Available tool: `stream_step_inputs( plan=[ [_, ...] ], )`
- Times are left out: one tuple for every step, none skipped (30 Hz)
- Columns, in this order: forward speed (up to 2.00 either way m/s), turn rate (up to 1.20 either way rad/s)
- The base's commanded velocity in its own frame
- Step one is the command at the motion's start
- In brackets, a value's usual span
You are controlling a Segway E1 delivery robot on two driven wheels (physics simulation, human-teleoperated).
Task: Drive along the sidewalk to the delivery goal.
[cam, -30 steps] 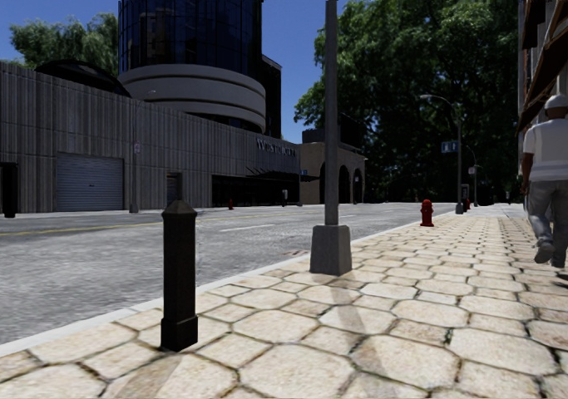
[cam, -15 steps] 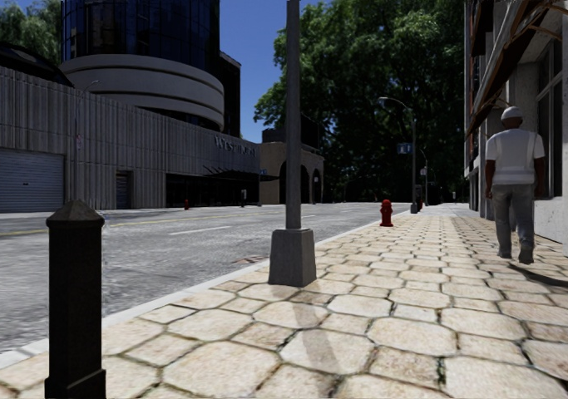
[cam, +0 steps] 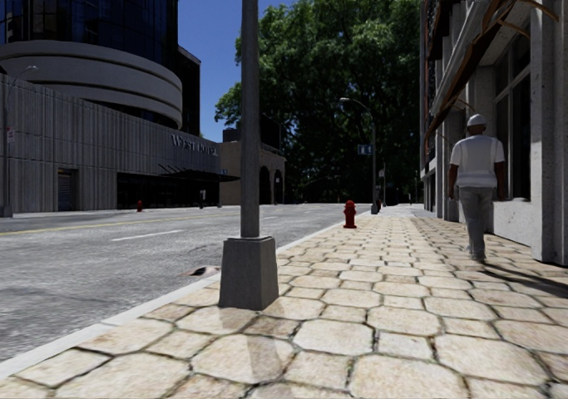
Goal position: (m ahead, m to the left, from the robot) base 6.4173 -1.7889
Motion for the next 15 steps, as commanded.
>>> stream_step_inputs(
  plan=[
    [2.00,-0.37],
    [2.00,-0.37],
    [2.00,-0.37],
    [2.00,-0.37],
    [2.00,-0.37],
    [2.00,-0.37],
    [2.00,-0.37],
    [2.00,-0.37],
    [2.00,-0.37],
    [2.00,-0.37],
    [2.00,-0.37],
    [2.00,-0.37],
    [2.00,-0.37],
    [2.00,-0.37],
    [2.00,-0.37]
  ],
)
